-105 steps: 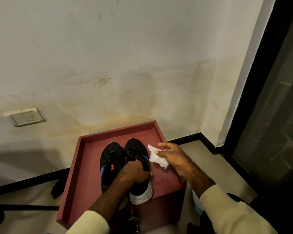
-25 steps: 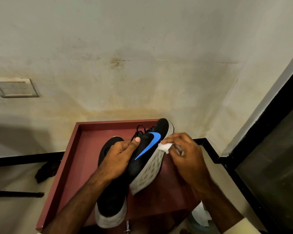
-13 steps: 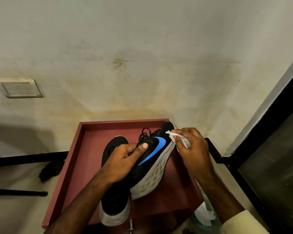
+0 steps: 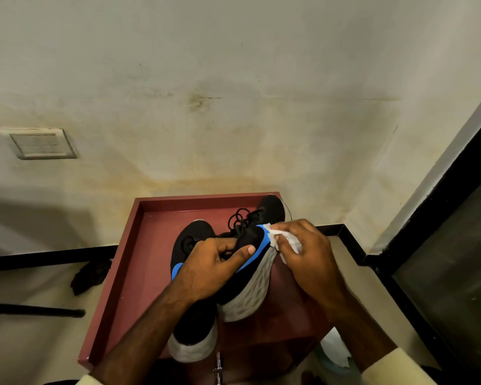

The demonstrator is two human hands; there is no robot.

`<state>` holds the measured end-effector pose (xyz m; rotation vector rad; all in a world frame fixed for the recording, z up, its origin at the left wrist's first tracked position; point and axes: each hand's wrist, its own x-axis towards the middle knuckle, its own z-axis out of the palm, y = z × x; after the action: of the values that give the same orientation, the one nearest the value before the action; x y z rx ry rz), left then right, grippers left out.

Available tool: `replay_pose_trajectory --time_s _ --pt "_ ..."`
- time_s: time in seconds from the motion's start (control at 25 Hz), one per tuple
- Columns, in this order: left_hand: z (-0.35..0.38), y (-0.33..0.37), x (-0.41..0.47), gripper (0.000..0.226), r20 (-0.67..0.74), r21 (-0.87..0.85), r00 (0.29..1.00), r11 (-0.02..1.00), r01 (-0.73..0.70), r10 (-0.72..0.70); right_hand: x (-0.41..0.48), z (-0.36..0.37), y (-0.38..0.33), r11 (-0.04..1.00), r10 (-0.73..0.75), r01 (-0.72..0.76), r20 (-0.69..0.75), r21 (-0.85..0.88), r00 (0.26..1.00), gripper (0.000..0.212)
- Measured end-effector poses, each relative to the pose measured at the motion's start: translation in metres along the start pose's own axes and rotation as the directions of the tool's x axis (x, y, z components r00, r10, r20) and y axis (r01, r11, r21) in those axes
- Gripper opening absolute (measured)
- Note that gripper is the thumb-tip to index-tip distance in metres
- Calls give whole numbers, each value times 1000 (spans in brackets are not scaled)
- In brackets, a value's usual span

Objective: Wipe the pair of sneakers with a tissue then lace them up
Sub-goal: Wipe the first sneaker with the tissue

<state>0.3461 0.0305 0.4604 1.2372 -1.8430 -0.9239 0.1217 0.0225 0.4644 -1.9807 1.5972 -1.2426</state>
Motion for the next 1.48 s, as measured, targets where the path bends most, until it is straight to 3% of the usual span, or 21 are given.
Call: replay_pose_trajectory --time_s 0.16,0.36,0.56,0.68,0.84,0.92,1.04,1.2,1.36,1.48 --pt "-3 -1 -13 54 99 -72 994 997 -34 41 13 -11 4 997 61 -55 -135 48 989 21" --pt "-1 6 -34 47 68 -25 995 998 -65 66 -4 -11 -6 1000 -6 9 -124 28 992 22" --pt "10 9 -45 48 44 67 988 987 -148 145 -4 -17 -10 998 47 -37 -242 47 969 22" --pt "13 13 -45 36 17 129 974 966 -224 224 -10 -19 -12 1000 -6 13 -238 26 971 22" --pt "22 13 -48 19 18 282 944 904 -320 329 8 -36 -7 997 74 -62 -357 43 931 21" --pt "26 12 -47 15 -14 325 941 891 -315 338 -2 -34 -11 999 39 -27 -320 40 947 22" --pt "28 11 -40 19 -53 369 936 878 -305 347 -19 -27 -17 996 -88 88 -200 -11 976 22" --pt "31 17 -39 34 37 456 931 823 -338 362 7 -41 -10 999 14 0 -402 34 916 20" --pt "33 14 -40 35 44 453 931 824 -342 363 -8 -31 -11 999 7 4 -322 35 947 20" --pt "30 15 -40 30 52 444 923 819 -364 382 6 -41 -7 998 53 -34 -400 53 915 19"
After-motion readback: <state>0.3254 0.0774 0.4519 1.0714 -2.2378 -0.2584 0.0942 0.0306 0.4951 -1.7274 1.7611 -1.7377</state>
